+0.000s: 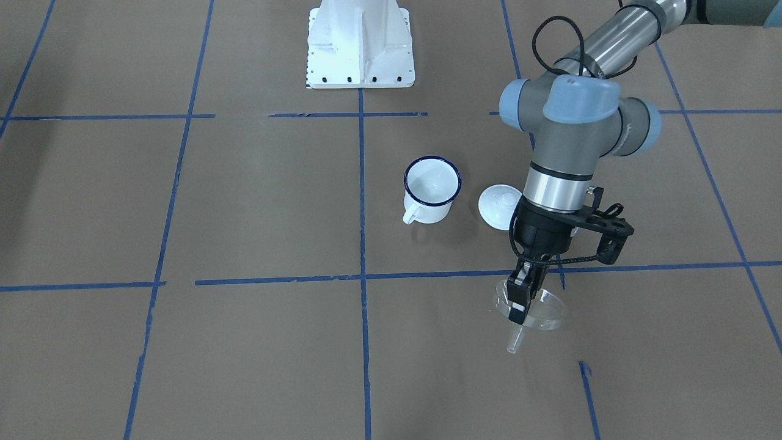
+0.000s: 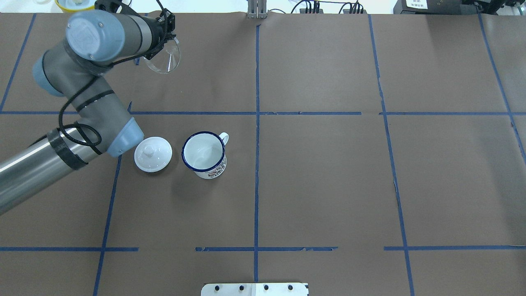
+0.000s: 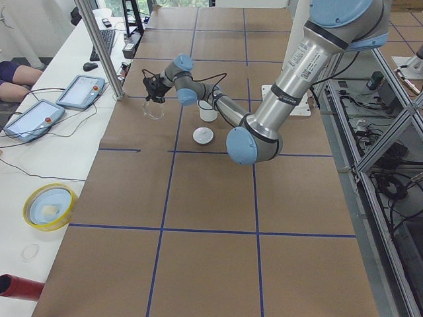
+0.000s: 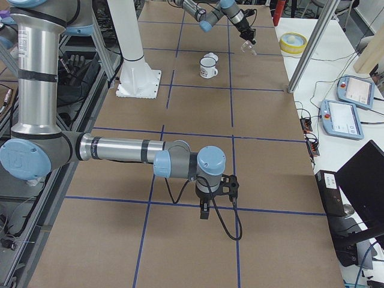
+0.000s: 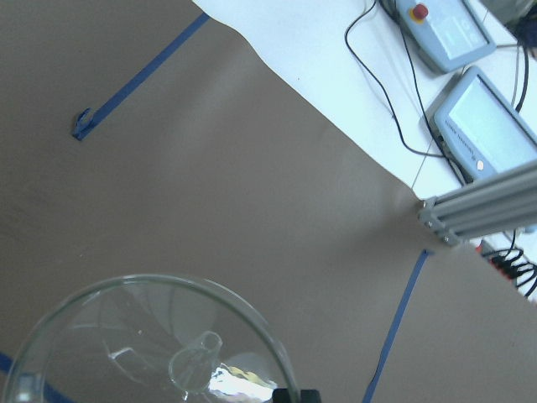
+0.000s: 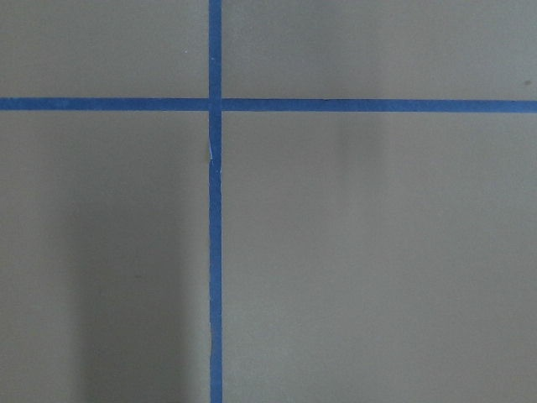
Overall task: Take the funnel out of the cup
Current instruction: 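Carry the funnel with the left gripper away from the mug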
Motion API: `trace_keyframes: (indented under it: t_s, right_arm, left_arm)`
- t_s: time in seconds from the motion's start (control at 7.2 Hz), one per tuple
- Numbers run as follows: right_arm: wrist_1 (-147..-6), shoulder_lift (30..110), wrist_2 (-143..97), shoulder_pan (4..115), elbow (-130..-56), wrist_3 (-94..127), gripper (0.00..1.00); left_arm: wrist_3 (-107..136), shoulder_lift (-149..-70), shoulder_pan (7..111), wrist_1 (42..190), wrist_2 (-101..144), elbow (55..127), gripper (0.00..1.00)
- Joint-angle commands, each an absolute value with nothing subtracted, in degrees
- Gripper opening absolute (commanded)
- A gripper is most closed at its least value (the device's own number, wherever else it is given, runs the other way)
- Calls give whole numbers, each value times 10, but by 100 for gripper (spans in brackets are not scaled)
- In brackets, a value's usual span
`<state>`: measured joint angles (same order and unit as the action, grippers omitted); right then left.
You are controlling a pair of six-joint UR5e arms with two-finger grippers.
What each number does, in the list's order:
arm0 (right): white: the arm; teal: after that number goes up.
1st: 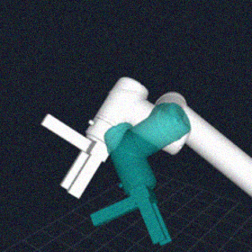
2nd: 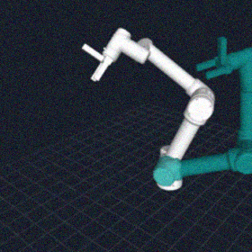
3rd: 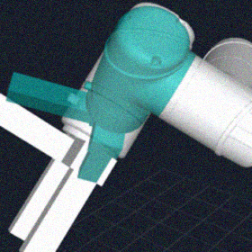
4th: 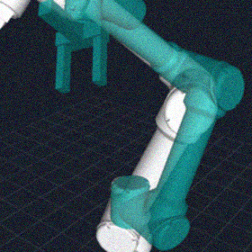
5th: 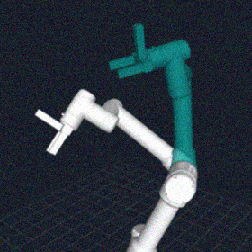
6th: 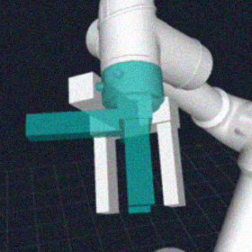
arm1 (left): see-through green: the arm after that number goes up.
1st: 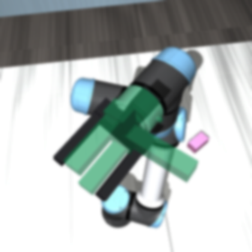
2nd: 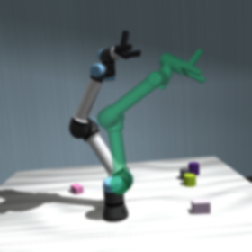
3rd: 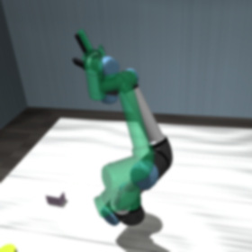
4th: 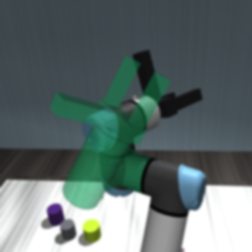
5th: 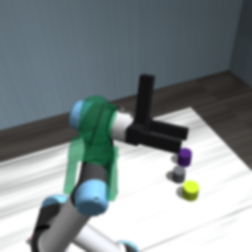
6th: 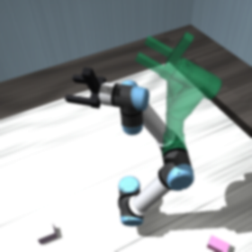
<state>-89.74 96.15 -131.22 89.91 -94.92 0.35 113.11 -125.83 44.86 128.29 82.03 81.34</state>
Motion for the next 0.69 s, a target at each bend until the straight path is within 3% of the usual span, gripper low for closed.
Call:
trace_keyframes:
  t_s: [0.0,0.56]
  right_arm:
    - [-897,962,-1312,899,-949,4,100]
    - [-897,962,-1312,899,-949,4,100]
  left_arm:
    - [1207,-1248,387,1345,646,766,0]
    - [1233,-1245,373,1375,626,734,0]
